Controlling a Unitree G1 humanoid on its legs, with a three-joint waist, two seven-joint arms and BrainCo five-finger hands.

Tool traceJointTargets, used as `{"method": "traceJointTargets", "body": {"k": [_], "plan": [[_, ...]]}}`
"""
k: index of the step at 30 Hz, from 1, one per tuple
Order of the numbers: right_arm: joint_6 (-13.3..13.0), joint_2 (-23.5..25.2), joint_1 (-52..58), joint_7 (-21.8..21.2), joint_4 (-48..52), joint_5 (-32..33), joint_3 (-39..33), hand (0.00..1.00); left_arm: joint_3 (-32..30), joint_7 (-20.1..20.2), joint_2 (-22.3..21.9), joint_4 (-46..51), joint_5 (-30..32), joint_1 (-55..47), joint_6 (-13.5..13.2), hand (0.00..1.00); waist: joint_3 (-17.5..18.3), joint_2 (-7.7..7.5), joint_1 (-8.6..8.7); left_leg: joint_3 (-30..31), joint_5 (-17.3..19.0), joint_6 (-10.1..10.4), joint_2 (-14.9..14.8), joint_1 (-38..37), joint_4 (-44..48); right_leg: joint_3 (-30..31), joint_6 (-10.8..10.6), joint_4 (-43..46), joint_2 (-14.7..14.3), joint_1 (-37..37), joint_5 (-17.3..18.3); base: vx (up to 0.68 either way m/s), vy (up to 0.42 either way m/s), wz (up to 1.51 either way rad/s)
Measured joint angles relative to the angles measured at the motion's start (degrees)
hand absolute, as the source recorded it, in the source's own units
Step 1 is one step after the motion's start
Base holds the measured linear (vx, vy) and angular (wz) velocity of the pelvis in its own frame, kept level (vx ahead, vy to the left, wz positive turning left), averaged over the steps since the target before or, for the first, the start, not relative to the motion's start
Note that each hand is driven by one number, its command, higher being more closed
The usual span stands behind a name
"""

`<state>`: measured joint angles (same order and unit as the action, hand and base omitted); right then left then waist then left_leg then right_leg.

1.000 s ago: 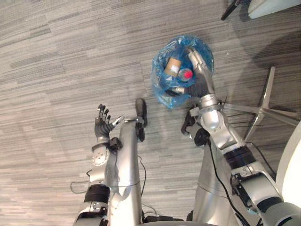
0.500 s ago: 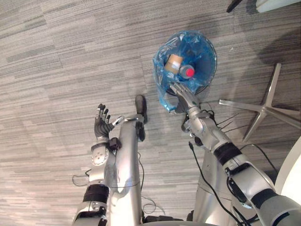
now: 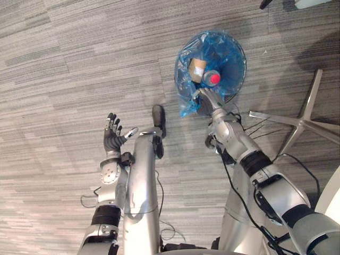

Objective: Gather rubbish on tea table into small bin, then transfer packed bag to large trash can.

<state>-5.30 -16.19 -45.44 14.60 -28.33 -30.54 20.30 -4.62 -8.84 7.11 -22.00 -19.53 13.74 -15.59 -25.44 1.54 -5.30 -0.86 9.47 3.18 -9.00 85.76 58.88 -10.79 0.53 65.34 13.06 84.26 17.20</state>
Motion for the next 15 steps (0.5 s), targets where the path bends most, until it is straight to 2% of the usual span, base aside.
{"method": "traceJointTargets", "body": {"k": [5,8,10,15], "plan": [[-1.0,1.4,5.3,-0.4,6.9,8.6,-2.9,1.00,0.4,0.1,-2.4,-1.1,0.7,-0.5,1.8,0.00,0.0,-0.02,0.05,0.8,0.0,0.1,0.1,-6.9,-1.9,-1.2,0.0,-2.3,-0.2,-7.8,0.0,-0.01,0.009,0.06],[-1.4,4.3,12.0,-2.0,12.3,18.0,-4.2,1.00,2.3,1.2,-4.1,-1.1,1.8,-2.5,2.6,0.00,0.3,-0.62,0.46,0.5,-0.7,1.1,0.7,-16.1,-7.8,-2.1,-0.3,-7.2,-0.3,-16.7,-0.5,0.00,-0.013,0.19],[-2.8,6.3,17.4,-2.9,16.9,23.3,-3.9,1.00,3.3,1.6,-5.0,-1.1,2.0,-5.2,3.0,0.00,0.7,-1.00,1.48,0.5,-1.4,1.3,0.9,-23.3,-12.5,-3.5,0.0,-11.8,-0.6,-24.2,-1.1,0.03,-0.028,0.16],[-3.8,8.1,29.6,-5.0,24.9,28.5,-3.3,1.00,5.3,2.7,-5.3,-3.5,2.9,-12.2,3.7,0.00,5.0,-2.73,1.37,-1.1,-2.4,1.3,0.3,-40.6,-23.4,-5.1,-1.1,-24.2,-2.7,-41.7,-3.4,0.14,-0.036,-0.01]]}}
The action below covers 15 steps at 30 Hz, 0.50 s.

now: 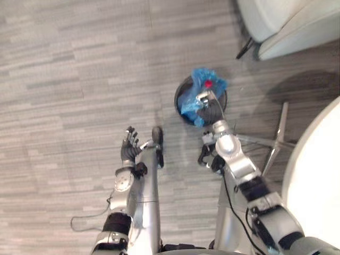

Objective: Gather rubbish on tea table into small bin, then transfer packed bag to large trash can.

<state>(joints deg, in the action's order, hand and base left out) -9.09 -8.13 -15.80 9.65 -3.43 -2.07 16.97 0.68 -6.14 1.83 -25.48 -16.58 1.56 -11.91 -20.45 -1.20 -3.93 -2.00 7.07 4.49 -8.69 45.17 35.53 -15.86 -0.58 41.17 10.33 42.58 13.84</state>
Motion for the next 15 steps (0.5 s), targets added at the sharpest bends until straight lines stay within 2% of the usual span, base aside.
{"method": "traceJointTargets", "body": {"k": [2,4,7,11,15], "plan": [[-0.9,0.5,5.3,-1.2,4.5,0.5,0.6,1.00,0.0,0.2,0.2,-1.6,3.3,-4.6,0.2,0.00,2.8,-0.91,0.19,-1.5,-1.0,0.0,-0.2,-9.8,-6.1,0.0,-0.8,-7.3,-1.2,-9.7,-1.9,0.23,-0.004,-0.12],[-2.9,0.7,8.0,-2.5,8.1,0.8,1.3,1.00,0.4,1.0,1.2,-4.2,5.5,-7.6,0.2,0.00,6.8,-1.67,0.23,-2.9,-1.9,-0.3,0.2,-16.4,-11.3,0.5,-1.1,-13.3,-1.8,-15.7,-3.5,0.28,0.037,-0.17],[-4.4,0.8,8.4,-4.8,8.5,2.1,1.3,1.00,1.1,1.3,2.9,-7.3,7.5,-10.0,0.2,0.00,10.3,-1.85,0.44,-4.2,-4.1,-0.2,1.0,-25.1,-19.9,1.3,-1.7,-22.0,-3.0,-23.6,-6.6,0.24,0.039,-0.15],[-4.4,0.6,8.2,-7.4,8.4,4.2,1.0,1.00,0.9,1.4,4.7,-7.0,8.4,-13.4,0.2,0.00,11.3,-1.94,0.15,-7.2,-5.1,-0.3,1.0,-33.7,-26.1,4.5,-1.9,-29.8,-4.6,-30.9,-10.4,0.11,0.045,-0.42],[-4.4,-0.4,6.4,-9.2,8.2,7.3,1.5,1.00,1.1,2.8,5.8,-0.3,8.3,-15.9,0.1,0.00,12.2,-1.93,0.28,-9.4,-5.1,-0.4,1.1,-36.1,-27.1,8.1,-2.3,-31.3,-5.2,-31.8,-12.8,0.00,0.052,-0.42]]}}
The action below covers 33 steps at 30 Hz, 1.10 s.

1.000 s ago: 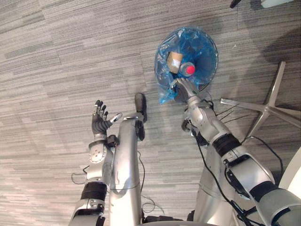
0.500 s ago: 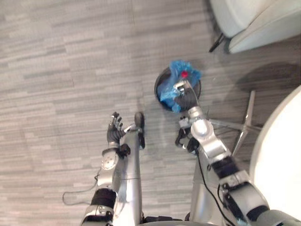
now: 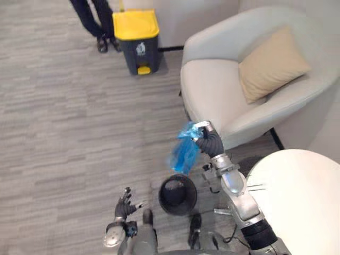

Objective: Gather rubbish on tea table into small bin, then transfer packed bag to large trash can.

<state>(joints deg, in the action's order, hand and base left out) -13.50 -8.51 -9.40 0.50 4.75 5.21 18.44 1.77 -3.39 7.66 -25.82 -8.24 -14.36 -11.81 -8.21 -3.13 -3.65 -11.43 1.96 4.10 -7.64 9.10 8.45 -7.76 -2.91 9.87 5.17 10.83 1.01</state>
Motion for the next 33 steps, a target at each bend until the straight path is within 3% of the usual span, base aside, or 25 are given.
{"method": "traceJointTargets", "body": {"k": [2,3,4,6,8,9,10,12,14,15,16,17,18,20,21,23,24,26,29,33], "plan": [[0.0,-0.5,-0.7,-0.7,-0.1,1.9,0.0,1.00,0.1,0.8,0.3,3.8,0.0,1.1,-0.1,0.00,0.0,0.01,-0.12,1.0,-0.5,-0.8,0.5,-0.2,0.4,0.2,-0.6,2.8,0.4,0.6,-0.3,-0.10,0.045,0.23],[0.0,-0.9,-1.8,-0.9,-0.2,2.9,0.1,1.00,0.4,1.0,0.7,6.7,0.0,1.9,-0.3,0.00,-0.1,0.23,-0.19,2.5,-1.2,-1.7,-0.1,-0.4,0.0,1.6,-2.6,4.6,0.2,0.0,1.2,-0.12,0.026,0.71],[0.0,-0.7,-2.5,-0.9,-0.2,3.9,0.5,1.00,0.8,1.1,1.3,8.8,0.0,2.7,-0.8,0.00,-0.2,-0.14,0.27,4.4,-1.5,-1.6,0.7,-0.7,-0.2,3.0,-1.7,13.8,1.2,0.9,6.2,-0.08,-0.020,0.89],[0.0,-0.5,-3.2,-1.2,-0.7,4.5,0.9,1.00,2.0,1.3,2.2,13.7,0.3,3.0,-1.3,0.00,0.2,-0.77,-0.30,9.0,-2.4,-1.3,2.9,-1.2,0.3,6.4,-3.5,24.8,1.9,-1.7,11.5,-0.10,-0.089,1.25],[0.0,-0.6,-5.4,-1.9,-1.3,4.5,1.9,1.00,1.5,1.1,2.7,17.9,0.5,2.4,-2.0,0.00,1.0,-1.59,-0.98,11.4,-3.5,-0.7,3.8,-0.5,0.4,7.4,-3.4,22.0,1.3,-3.6,12.9,-0.16,-0.128,0.82],[-0.2,-0.8,-7.1,-2.0,-1.2,5.2,2.3,1.00,1.9,0.9,2.3,20.4,0.9,1.8,-2.6,0.00,1.8,-0.23,-2.09,13.2,-4.7,-0.3,3.6,1.2,-1.0,7.1,-3.1,16.5,0.1,-4.8,13.1,-0.22,-0.101,0.39],[-0.4,-1.0,-9.3,-1.9,-1.3,6.0,2.3,1.00,2.6,0.8,2.0,22.6,1.4,1.7,-3.2,0.00,2.1,0.42,-3.27,13.8,-6.5,-0.1,3.3,3.6,-2.2,6.7,-1.4,10.4,-0.7,-5.4,14.1,-0.29,-0.117,0.31],[-0.9,-1.7,-11.9,-1.8,-3.0,6.5,2.4,1.00,3.8,0.7,0.4,24.3,2.5,2.2,-3.2,0.00,0.9,4.41,-2.95,17.4,-10.1,0.8,1.6,6.3,-4.1,4.4,0.0,6.9,-3.3,-5.3,11.6,-0.32,-0.126,0.51],[-0.6,-2.3,-12.8,-1.7,-6.7,7.3,2.4,1.00,6.2,0.7,0.1,27.2,3.2,1.7,-3.1,0.00,0.6,5.54,-3.13,18.8,-12.9,1.1,0.1,6.3,-7.2,2.2,0.9,7.9,-5.1,-4.4,10.9,-0.28,-0.133,0.56],[0.2,-2.9,-12.8,-1.7,-7.7,7.9,2.4,1.00,8.3,0.6,-0.3,29.4,3.9,2.2,-3.0,0.00,0.6,5.84,-3.04,18.0,-11.0,-0.1,-0.9,6.3,-9.8,0.0,1.8,7.9,-5.6,-4.3,10.3,-0.24,-0.118,0.93],[0.6,-3.6,-13.1,-1.7,-8.2,8.5,2.3,1.00,9.8,0.5,0.2,30.2,4.8,4.4,-3.1,0.00,0.6,4.77,-2.33,14.5,-5.8,-5.3,-0.4,7.7,-9.6,-2.8,3.0,6.0,-3.3,-3.7,9.4,-0.24,-0.073,1.05],[0.6,-3.9,-13.8,-1.7,-8.8,8.8,2.3,1.00,10.5,0.5,0.1,30.6,5.3,5.5,-3.2,0.00,0.3,4.19,-1.74,12.9,-5.0,-6.2,0.2,9.2,-7.4,-3.9,3.8,5.8,-2.2,-3.1,9.3,-0.26,-0.010,1.03],[1.1,-3.8,-15.0,-1.7,-9.3,9.1,2.2,1.00,11.9,0.1,0.2,30.5,6.8,7.6,-3.5,0.00,0.0,3.15,-1.22,10.1,-5.3,-6.4,1.5,11.3,-0.5,-4.9,3.6,5.5,0.1,-2.5,8.2,-0.25,-0.002,0.68],[1.1,-3.1,-15.5,-1.8,-9.1,10.7,2.6,1.00,13.4,-0.8,-0.1,29.8,8.9,9.5,-3.7,0.00,0.1,3.34,-0.20,6.6,-4.4,-5.8,2.1,9.8,9.6,-5.8,2.6,3.2,1.7,-3.2,5.6,-0.17,0.005,0.42],[1.1,-3.0,-15.4,-1.8,-8.9,11.3,3.2,1.00,14.4,-1.3,-0.6,28.5,9.5,10.7,-3.9,0.00,0.4,3.69,0.34,5.1,-0.9,-4.4,1.2,6.7,11.6,-6.2,2.3,2.0,1.5,-3.8,4.4,-0.08,0.083,0.19],[1.0,-2.9,-15.4,-1.9,-8.3,12.4,3.2,1.00,16.8,-2.4,-1.6,24.9,11.4,14.6,-3.9,0.00,1.3,5.26,1.56,3.8,1.0,-2.3,0.9,2.0,4.0,-7.7,1.5,0.0,1.0,-4.2,2.7,-0.11,0.139,0.31],[1.1,-1.5,-15.3,-1.8,-8.3,12.7,3.6,1.00,18.2,-3.0,-1.8,22.7,12.7,16.4,-3.7,0.00,1.7,3.72,1.54,3.4,-1.9,-1.7,2.1,0.6,-1.4,-7.3,0.9,-2.4,1.5,-4.3,1.1,-0.10,0.119,0.21],[1.5,0.7,-14.9,-1.9,-8.3,12.7,5.4,1.00,19.2,-3.6,-1.8,21.4,14.0,16.8,-3.8,0.00,2.5,2.28,1.79,3.5,-5.9,-2.4,3.6,-2.3,-8.6,-7.1,0.3,-5.5,1.8,-5.1,-0.9,-0.06,0.105,0.06],[1.6,2.1,-14.9,-1.7,-8.3,13.2,6.4,1.00,19.6,-6.2,-1.9,20.6,16.4,16.8,-3.7,0.00,2.6,2.25,1.29,3.4,-9.0,-2.7,4.7,-5.3,-13.9,-6.7,-0.3,-7.1,1.8,-6.3,-2.3,-0.04,0.103,0.04],[3.2,2.5,-14.9,-1.7,-8.3,13.3,7.4,1.00,19.4,-9.0,-1.9,19.0,20.5,16.6,-3.4,0.00,3.0,1.97,1.30,3.5,-9.3,-2.9,4.8,-5.9,-13.9,-5.3,-0.1,-8.2,1.5,-7.4,-3.0,-0.03,0.057,0.00]]}}
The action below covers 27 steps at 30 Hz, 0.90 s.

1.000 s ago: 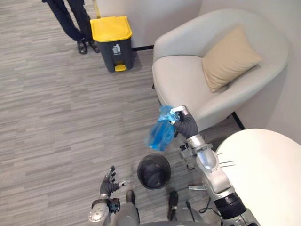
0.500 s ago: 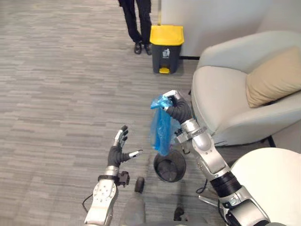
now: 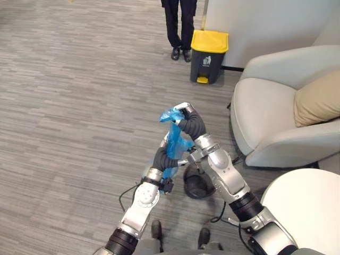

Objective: Gather rubbish on tea table into small bin, then transfer packed bag to large trash can.

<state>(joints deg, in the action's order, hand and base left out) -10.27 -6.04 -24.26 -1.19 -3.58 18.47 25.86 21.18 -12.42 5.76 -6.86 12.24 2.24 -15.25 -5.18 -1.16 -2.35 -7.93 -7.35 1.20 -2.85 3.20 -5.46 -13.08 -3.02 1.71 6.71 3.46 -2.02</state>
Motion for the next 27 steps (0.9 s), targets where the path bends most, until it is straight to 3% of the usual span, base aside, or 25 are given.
{"method": "traceJointTargets", "body": {"k": [8,17,27], "plan": [[0.5,0.0,0.0,1.3,1.1,0.1,0.5,1.00,0.0,-1.5,-0.5,-2.8,3.9,-1.3,1.2,0.00,0.7,0.04,0.09,0.7,-0.7,1.0,-1.5,-1.0,-0.4,0.2,0.4,-0.8,-2.0,-1.4,-0.3,-0.02,-0.018,-0.01],[0.5,0.2,0.0,4.9,2.1,-0.1,1.7,1.00,-1.1,-1.8,-1.4,-4.1,4.1,-2.5,1.0,0.00,1.1,-0.28,-0.03,2.5,-1.5,2.1,-3.1,-1.1,-0.5,-0.9,0.4,-0.9,-3.5,-2.1,-0.1,-0.01,-0.018,0.07],[0.5,2.0,0.0,4.8,3.9,2.4,5.7,1.00,-3.5,-3.3,-2.2,-5.5,4.2,-6.9,-0.5,0.00,3.1,-0.80,-0.50,1.5,-1.5,2.1,-3.1,-1.6,-0.5,0.0,0.4,-1.2,-3.6,-2.2,-0.1,0.00,0.007,-0.04]]}}
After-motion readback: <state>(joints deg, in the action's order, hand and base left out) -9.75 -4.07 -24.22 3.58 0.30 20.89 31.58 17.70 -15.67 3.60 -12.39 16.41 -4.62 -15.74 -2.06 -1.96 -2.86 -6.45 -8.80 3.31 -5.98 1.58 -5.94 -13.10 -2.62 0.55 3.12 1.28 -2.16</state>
